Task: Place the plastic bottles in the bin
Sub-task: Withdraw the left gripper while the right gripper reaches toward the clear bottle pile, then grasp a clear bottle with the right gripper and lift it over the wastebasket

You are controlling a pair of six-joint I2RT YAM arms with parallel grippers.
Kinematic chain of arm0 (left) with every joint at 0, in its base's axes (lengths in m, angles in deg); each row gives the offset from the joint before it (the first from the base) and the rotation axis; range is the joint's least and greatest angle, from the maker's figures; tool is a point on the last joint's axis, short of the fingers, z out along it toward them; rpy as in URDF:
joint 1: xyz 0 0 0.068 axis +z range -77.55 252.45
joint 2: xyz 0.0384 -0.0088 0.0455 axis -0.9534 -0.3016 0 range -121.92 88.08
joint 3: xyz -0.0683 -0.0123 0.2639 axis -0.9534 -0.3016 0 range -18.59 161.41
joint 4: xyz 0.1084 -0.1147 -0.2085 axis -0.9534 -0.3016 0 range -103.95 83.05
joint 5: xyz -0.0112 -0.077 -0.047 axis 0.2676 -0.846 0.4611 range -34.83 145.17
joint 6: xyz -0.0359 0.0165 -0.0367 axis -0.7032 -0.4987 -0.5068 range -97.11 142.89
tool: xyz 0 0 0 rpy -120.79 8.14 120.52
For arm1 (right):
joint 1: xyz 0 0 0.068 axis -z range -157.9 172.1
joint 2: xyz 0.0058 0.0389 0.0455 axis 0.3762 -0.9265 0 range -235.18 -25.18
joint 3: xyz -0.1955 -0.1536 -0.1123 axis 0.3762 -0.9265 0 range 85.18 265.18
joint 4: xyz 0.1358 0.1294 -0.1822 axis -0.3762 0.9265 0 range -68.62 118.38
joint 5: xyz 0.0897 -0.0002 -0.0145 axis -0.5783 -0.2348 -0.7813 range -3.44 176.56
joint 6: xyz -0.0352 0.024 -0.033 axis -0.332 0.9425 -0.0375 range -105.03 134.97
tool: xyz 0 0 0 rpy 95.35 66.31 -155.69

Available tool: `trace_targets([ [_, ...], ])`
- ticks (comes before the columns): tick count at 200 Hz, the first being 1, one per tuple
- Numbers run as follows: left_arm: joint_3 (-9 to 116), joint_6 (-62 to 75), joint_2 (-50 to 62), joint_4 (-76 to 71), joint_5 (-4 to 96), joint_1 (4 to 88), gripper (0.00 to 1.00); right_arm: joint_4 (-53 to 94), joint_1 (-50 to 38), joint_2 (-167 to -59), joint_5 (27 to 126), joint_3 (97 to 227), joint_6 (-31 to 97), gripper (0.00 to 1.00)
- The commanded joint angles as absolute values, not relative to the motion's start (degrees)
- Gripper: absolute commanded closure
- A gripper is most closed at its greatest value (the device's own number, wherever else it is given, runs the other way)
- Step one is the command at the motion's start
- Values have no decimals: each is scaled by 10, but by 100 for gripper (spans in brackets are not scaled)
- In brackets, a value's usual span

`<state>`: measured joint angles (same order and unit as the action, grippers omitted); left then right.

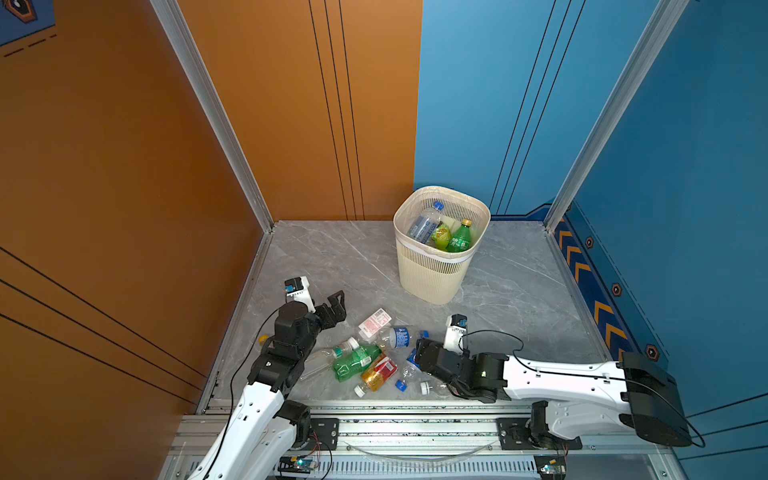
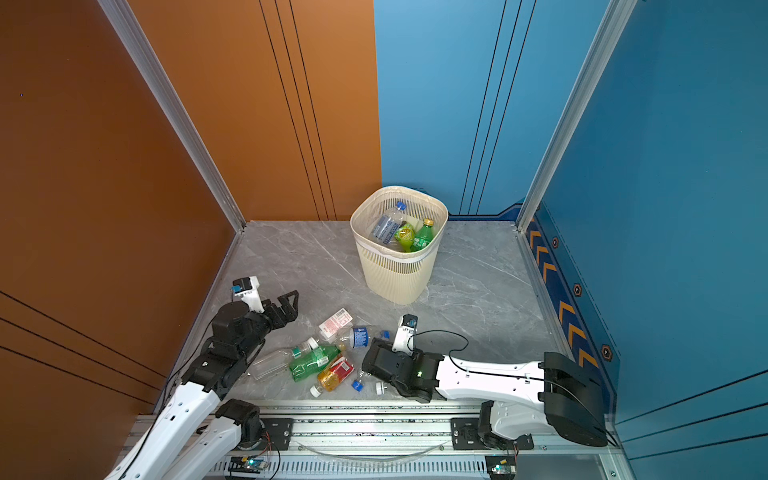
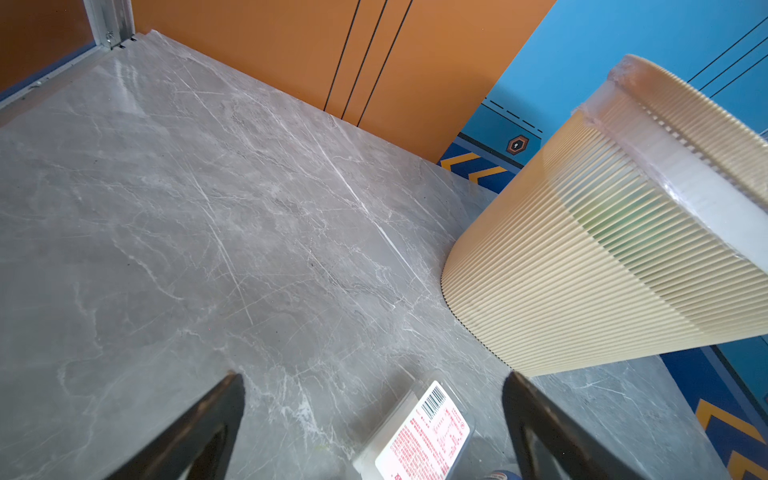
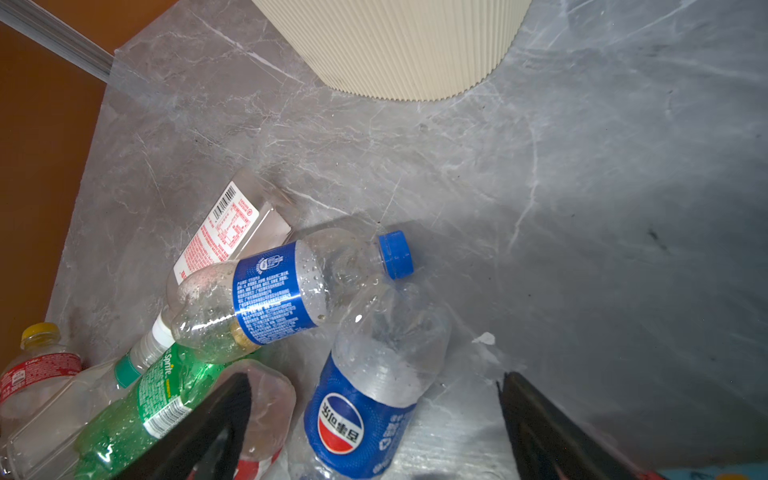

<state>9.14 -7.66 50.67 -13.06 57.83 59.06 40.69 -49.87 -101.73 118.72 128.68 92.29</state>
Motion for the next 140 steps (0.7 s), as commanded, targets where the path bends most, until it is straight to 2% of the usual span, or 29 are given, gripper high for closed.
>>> trace_targets([
  [1,84,-83,516,-142,545,600,2,399,-499,-1046,1170,1308,958,6],
  [91,79,-93,531,-146,527,628,2,368,-471,-1143,1124,1339,980,11],
  [140,80,-99,523,-144,520,639,2,331,-444,-1195,1100,1352,981,21],
])
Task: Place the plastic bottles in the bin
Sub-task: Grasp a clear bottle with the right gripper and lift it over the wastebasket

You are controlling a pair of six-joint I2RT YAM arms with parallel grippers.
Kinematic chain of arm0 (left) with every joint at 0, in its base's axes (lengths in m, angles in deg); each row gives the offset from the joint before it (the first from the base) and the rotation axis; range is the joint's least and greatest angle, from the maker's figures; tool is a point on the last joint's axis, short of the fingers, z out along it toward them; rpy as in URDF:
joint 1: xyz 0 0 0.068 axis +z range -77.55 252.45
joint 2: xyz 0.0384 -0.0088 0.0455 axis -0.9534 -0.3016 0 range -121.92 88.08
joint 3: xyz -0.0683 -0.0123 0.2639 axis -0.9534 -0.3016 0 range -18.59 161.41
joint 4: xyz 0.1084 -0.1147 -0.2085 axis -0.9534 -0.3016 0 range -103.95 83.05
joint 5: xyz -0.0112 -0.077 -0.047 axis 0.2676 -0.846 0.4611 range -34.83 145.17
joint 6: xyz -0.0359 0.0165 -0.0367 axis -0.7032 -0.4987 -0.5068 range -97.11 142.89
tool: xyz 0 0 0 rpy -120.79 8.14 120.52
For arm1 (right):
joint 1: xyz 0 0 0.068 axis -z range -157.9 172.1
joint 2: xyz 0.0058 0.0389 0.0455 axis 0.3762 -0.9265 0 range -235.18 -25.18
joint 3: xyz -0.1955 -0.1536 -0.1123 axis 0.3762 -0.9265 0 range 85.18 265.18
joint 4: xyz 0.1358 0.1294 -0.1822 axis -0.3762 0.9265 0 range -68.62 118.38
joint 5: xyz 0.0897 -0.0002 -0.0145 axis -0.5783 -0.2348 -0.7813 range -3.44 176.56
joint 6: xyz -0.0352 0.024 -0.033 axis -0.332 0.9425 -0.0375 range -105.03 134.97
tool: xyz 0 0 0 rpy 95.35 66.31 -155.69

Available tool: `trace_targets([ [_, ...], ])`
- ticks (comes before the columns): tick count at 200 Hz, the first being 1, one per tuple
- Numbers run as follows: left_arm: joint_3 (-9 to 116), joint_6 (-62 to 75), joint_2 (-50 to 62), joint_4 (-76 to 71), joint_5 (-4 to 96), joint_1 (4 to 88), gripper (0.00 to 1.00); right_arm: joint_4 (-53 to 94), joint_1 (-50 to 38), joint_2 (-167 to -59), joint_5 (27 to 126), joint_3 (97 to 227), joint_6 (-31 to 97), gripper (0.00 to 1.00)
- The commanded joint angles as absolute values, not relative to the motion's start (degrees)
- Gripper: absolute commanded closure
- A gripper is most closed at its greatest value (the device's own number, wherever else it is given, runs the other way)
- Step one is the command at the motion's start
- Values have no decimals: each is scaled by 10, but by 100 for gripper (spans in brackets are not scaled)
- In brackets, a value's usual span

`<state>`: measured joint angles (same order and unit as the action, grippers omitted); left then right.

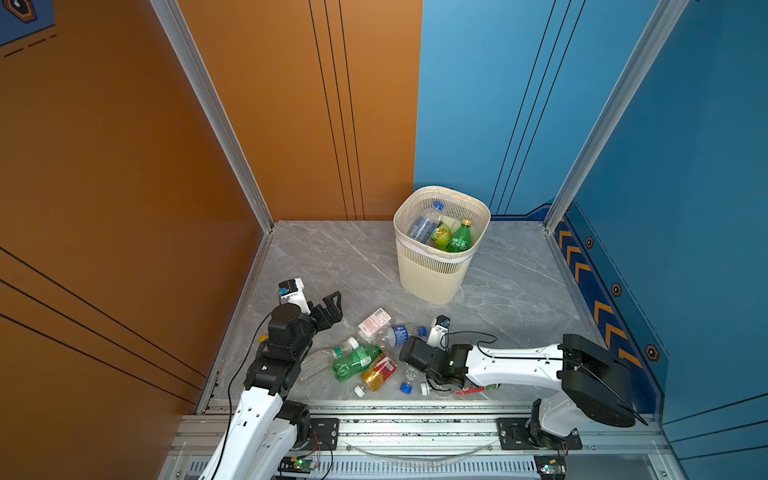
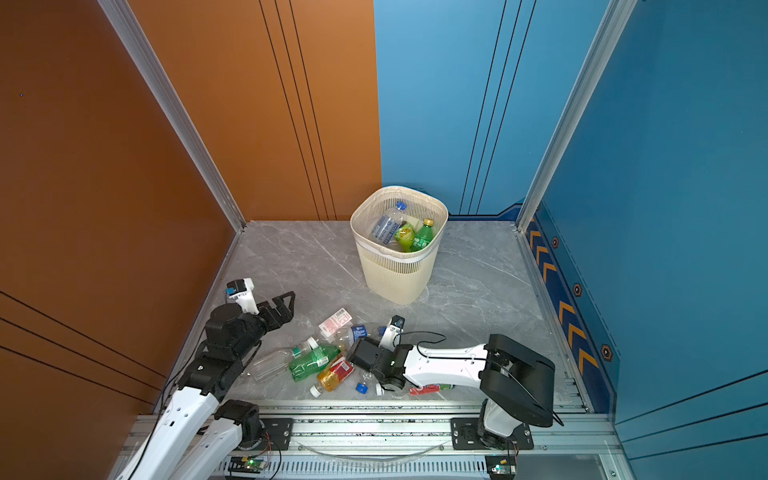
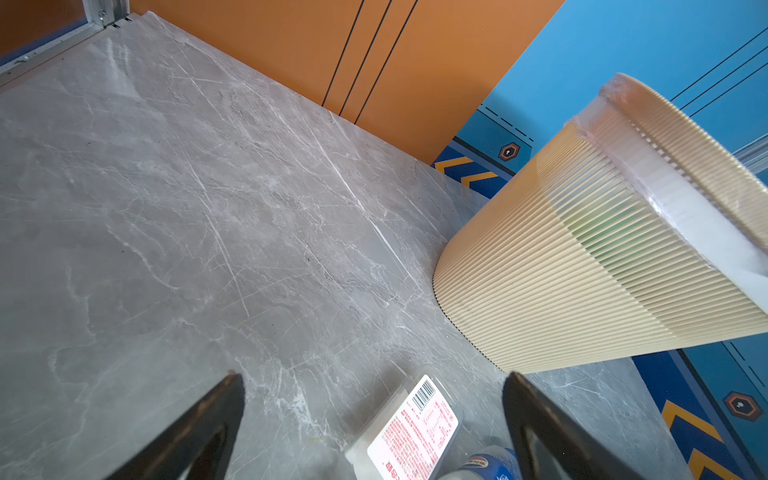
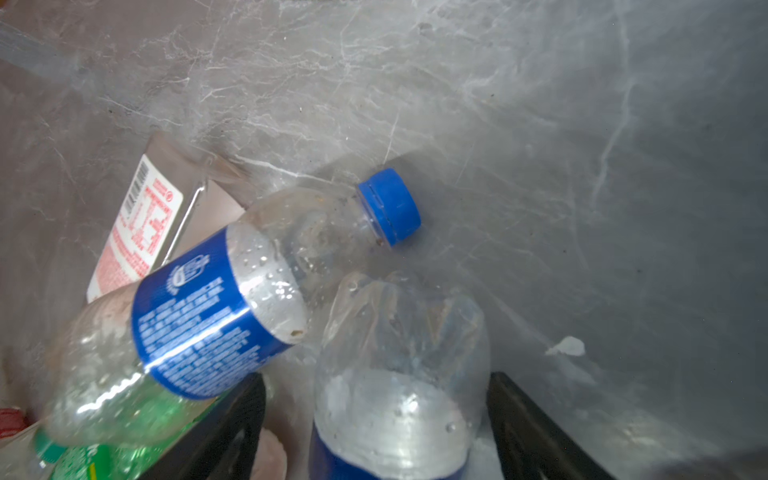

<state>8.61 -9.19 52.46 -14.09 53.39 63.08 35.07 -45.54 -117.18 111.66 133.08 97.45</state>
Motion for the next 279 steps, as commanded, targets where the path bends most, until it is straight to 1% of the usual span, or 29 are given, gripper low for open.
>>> trace_targets([
  [1,80,-98,523,-144,520,639,2,330,-443,-1196,1099,1353,981,22],
  [34,83,-101,519,-145,516,645,2,322,-430,-1221,1097,1377,958,36],
  [60,84,-103,517,-145,514,649,2,315,-417,-1220,1103,1386,935,43],
  [95,83,-106,508,-144,511,652,2,315,-402,-1199,1118,1392,897,49],
  [134,80,-113,492,-138,507,653,2,346,-385,-1137,1147,1390,836,51],
  [158,80,-112,481,-136,501,653,2,375,-384,-1071,1195,1370,815,51],
  [172,80,-113,476,-137,500,655,2,378,-368,-1023,1210,1346,805,51],
  [201,78,-121,472,-133,491,656,2,408,-316,-925,1238,1314,771,51],
  [223,74,-120,472,-132,488,655,2,423,-266,-845,1261,1299,719,51],
  [247,71,-124,474,-133,489,655,2,433,-198,-767,1260,1308,659,52],
  [256,71,-128,475,-134,489,655,2,433,-186,-746,1261,1319,633,52],
  [265,72,-129,475,-135,487,655,2,432,-153,-733,1261,1335,603,52],
  [279,72,-128,474,-134,487,655,2,426,-127,-729,1258,1367,558,52],
])
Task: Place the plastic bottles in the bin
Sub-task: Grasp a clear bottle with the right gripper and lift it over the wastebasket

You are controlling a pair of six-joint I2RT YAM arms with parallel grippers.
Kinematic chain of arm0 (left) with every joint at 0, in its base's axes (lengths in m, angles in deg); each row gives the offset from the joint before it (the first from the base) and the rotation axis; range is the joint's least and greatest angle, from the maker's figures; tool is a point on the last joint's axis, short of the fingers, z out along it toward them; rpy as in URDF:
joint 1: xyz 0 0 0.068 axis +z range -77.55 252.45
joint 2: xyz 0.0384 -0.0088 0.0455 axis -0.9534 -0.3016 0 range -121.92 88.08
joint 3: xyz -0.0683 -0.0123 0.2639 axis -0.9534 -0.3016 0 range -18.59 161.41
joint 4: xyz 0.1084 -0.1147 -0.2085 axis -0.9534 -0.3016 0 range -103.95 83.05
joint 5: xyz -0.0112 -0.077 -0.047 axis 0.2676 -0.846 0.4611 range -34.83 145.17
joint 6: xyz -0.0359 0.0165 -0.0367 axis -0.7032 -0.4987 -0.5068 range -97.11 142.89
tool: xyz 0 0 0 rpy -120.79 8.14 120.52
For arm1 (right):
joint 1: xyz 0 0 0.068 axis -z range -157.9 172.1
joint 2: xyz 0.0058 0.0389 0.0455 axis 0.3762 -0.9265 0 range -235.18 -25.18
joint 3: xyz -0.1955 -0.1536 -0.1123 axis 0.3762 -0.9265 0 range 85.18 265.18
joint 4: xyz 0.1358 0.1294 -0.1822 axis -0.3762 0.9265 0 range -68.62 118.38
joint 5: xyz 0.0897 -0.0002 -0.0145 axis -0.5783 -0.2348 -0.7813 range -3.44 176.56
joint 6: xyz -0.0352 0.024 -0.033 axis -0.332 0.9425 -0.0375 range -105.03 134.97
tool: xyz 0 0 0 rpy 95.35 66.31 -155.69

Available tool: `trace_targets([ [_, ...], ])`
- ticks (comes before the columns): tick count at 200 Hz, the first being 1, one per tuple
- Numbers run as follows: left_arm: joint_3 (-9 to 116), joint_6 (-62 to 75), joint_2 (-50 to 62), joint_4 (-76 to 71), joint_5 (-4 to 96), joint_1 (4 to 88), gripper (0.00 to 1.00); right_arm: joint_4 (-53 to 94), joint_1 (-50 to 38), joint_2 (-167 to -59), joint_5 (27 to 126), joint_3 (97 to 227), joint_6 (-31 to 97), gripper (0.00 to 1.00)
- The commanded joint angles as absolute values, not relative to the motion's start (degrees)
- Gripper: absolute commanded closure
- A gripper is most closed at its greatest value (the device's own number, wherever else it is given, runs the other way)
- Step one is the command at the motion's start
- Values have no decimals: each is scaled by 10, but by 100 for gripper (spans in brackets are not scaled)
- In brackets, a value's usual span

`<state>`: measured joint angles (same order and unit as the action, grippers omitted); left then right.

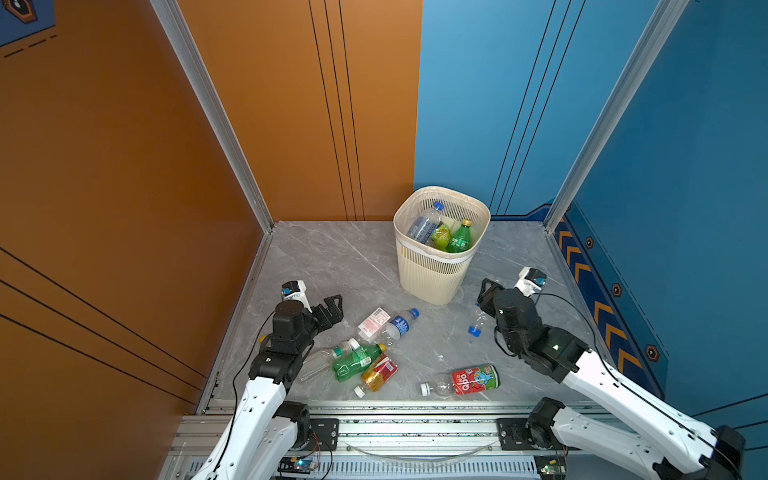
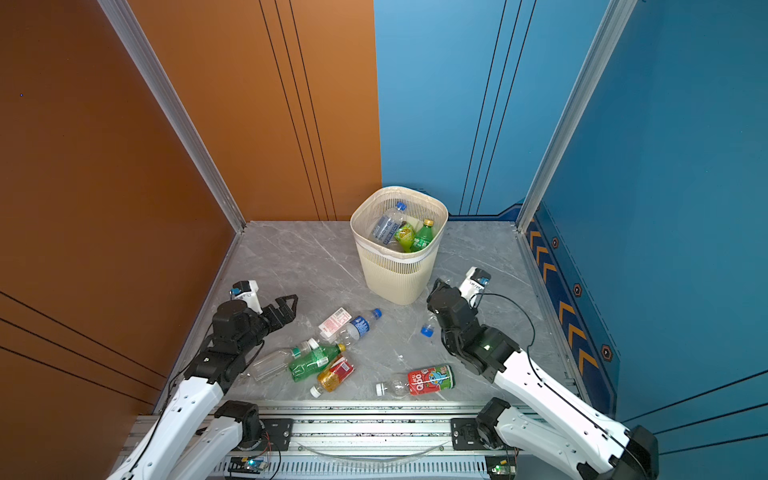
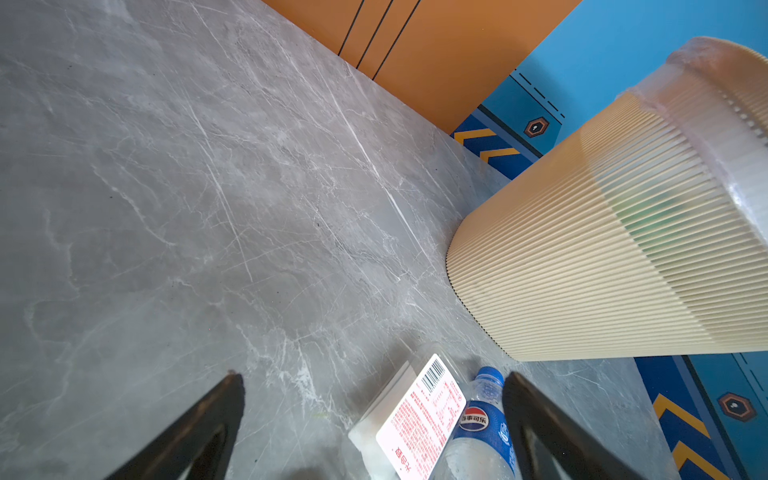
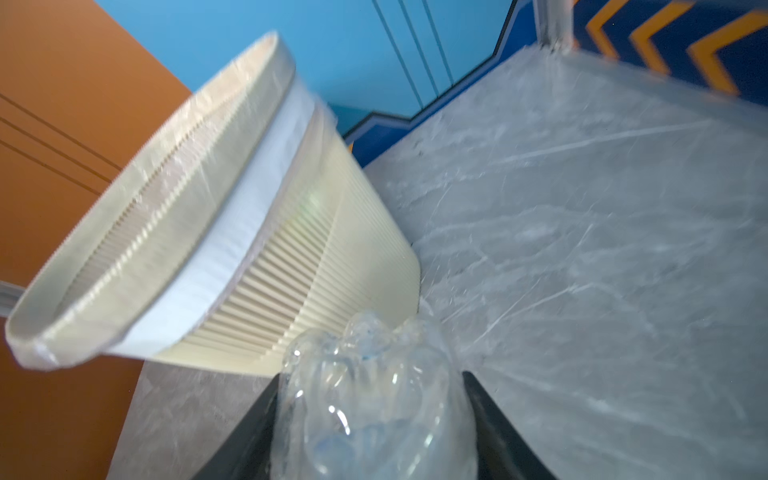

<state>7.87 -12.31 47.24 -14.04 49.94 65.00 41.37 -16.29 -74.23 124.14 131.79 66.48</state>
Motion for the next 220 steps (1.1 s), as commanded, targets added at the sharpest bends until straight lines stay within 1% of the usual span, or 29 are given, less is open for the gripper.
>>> trace_targets([
  [1,72,-128,474,-134,487,655,2,425,-125,-729,1258,1368,555,52],
  [28,77,-128,471,-137,488,654,2,391,-73,-755,1205,1442,493,52],
  [49,79,-131,474,-141,489,654,2,364,-55,-795,1180,1511,447,52],
  [100,77,-132,478,-145,490,655,2,312,-35,-937,1121,1684,366,52],
  [125,79,-132,476,-148,491,655,2,289,-27,-1010,1100,1751,350,52],
  [144,80,-129,475,-148,491,655,2,268,-25,-1060,1079,1787,330,52],
  [173,85,-126,477,-159,491,655,2,273,-20,-1129,1073,1838,313,52],
  [220,88,-124,480,-164,493,656,2,281,-13,-1175,1056,1863,313,52],
])
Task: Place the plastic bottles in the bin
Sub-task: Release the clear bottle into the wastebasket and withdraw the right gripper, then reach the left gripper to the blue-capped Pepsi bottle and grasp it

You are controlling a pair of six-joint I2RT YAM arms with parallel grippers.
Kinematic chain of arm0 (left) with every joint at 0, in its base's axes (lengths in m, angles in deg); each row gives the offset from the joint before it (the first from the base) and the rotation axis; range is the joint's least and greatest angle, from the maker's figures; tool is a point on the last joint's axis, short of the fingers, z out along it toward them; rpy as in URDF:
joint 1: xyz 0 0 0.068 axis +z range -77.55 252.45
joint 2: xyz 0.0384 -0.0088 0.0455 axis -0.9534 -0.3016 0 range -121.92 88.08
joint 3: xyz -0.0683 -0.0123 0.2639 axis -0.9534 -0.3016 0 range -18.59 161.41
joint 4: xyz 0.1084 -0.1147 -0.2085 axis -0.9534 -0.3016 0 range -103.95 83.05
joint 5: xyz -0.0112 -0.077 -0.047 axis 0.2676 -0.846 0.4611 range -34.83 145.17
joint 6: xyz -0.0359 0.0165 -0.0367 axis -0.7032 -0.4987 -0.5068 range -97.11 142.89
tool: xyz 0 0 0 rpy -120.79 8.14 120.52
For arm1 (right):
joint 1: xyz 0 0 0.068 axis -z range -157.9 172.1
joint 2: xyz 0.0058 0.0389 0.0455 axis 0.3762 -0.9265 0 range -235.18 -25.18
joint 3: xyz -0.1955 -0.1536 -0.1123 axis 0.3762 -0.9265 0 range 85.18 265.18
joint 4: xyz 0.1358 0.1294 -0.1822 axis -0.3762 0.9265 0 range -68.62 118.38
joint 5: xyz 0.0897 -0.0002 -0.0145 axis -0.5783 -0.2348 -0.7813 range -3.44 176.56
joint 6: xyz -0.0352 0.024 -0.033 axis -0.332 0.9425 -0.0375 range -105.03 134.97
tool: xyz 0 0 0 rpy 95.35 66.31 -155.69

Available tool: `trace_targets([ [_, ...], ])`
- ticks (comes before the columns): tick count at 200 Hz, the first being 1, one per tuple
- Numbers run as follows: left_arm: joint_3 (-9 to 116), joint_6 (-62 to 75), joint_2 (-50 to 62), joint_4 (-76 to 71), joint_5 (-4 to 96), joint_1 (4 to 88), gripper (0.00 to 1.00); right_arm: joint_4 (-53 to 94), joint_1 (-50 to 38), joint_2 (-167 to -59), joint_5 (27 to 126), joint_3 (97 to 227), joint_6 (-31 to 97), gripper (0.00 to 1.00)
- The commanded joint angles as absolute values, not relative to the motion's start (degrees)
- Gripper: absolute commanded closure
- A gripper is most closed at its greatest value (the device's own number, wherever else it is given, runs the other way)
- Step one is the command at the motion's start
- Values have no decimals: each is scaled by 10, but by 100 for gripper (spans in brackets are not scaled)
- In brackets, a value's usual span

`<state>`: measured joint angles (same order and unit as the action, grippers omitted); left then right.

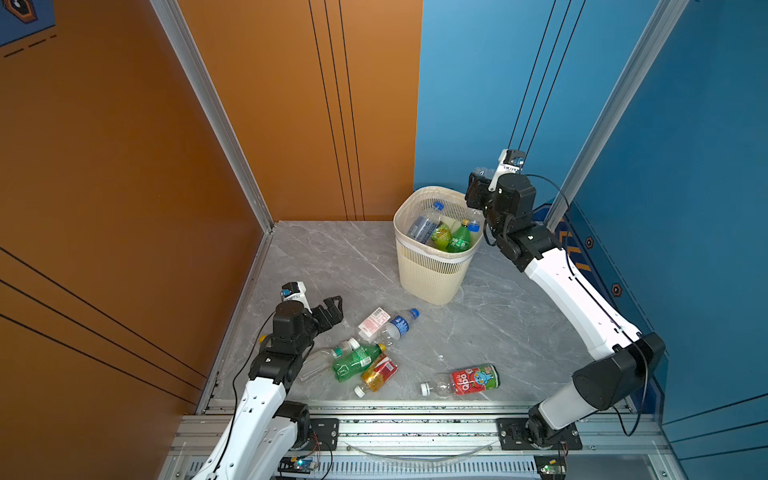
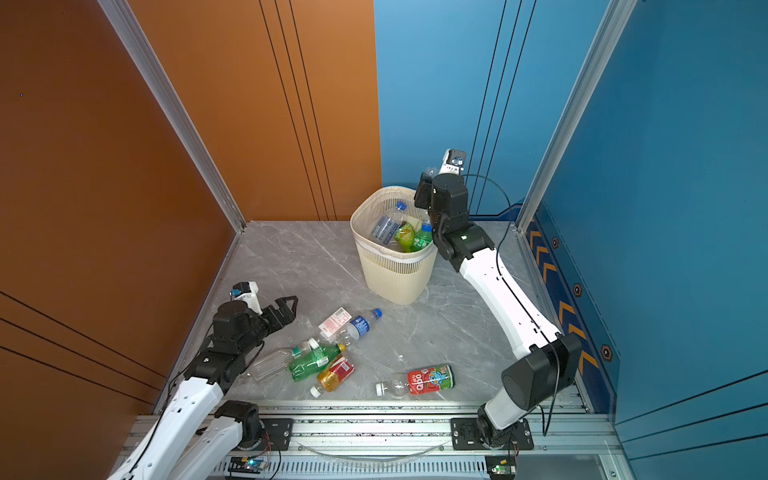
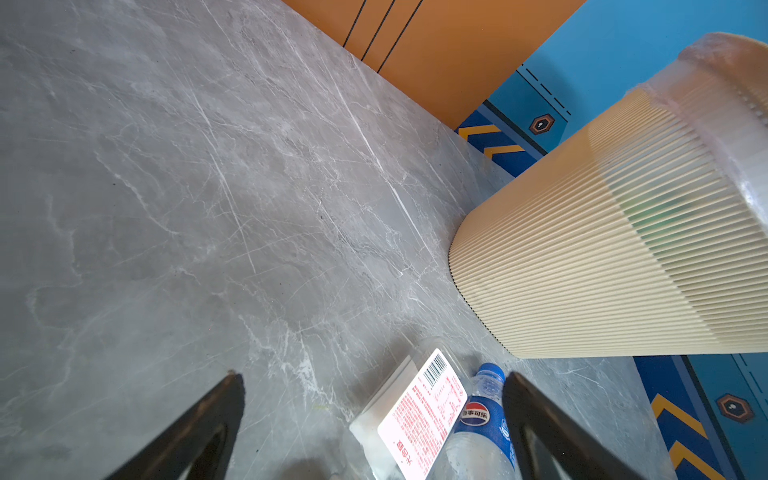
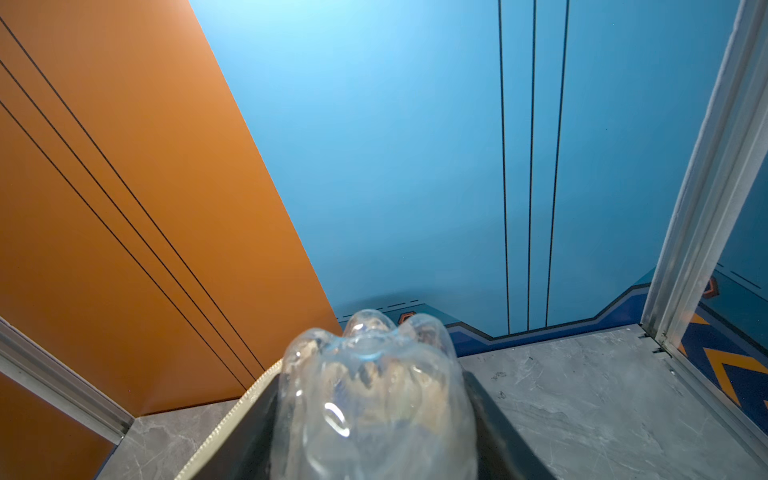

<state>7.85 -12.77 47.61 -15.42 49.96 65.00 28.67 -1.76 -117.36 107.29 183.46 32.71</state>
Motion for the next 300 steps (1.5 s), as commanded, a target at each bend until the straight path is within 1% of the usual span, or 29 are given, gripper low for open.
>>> trace_targets([
  [1,88,-124,480,-164,493,656,2,281,-12,-1176,1055,1863,313,52],
  [25,88,-125,478,-161,495,656,2,289,-10,-1187,1048,1863,318,51],
  [34,90,-124,477,-161,494,655,2,295,-9,-1190,1045,1864,322,49],
  [43,90,-124,476,-162,491,656,2,301,-9,-1193,1044,1863,327,41],
  [44,91,-124,476,-162,491,656,2,302,-8,-1193,1043,1863,328,37],
  [49,89,-122,476,-161,490,656,2,306,-8,-1192,1042,1861,330,30],
  [56,89,-121,476,-162,489,656,2,307,-8,-1191,1043,1857,332,21],
  [63,88,-120,476,-164,488,656,2,309,-8,-1188,1046,1852,337,14],
  [75,88,-120,478,-168,487,656,2,313,-8,-1178,1049,1844,342,8],
  [96,87,-123,482,-167,489,656,2,324,-7,-1145,1050,1820,351,0],
  [115,87,-123,479,-161,485,655,2,323,-7,-1089,1049,1760,366,0],
  [127,85,-123,472,-153,481,655,2,313,-8,-1035,1043,1694,380,0],
  [165,86,-127,451,-143,472,652,2,282,-20,-832,1022,1420,438,0],
  [186,87,-127,440,-138,468,647,2,303,-31,-741,1027,1311,492,0],
  [199,89,-125,432,-136,467,641,2,314,-38,-705,1029,1264,520,0],
  [219,96,-122,427,-139,460,632,2,337,-42,-686,1028,1235,536,0],
  [248,129,-94,409,-163,467,595,2,353,-43,-700,1032,1240,537,0],
  [263,153,-73,384,-173,474,556,1,349,-42,-706,1035,1239,536,0],
  [277,184,-53,353,-218,490,509,1,341,-42,-708,1035,1237,537,0],
  [300,236,-17,301,-268,556,418,2,339,-40,-710,1036,1237,536,0],
])
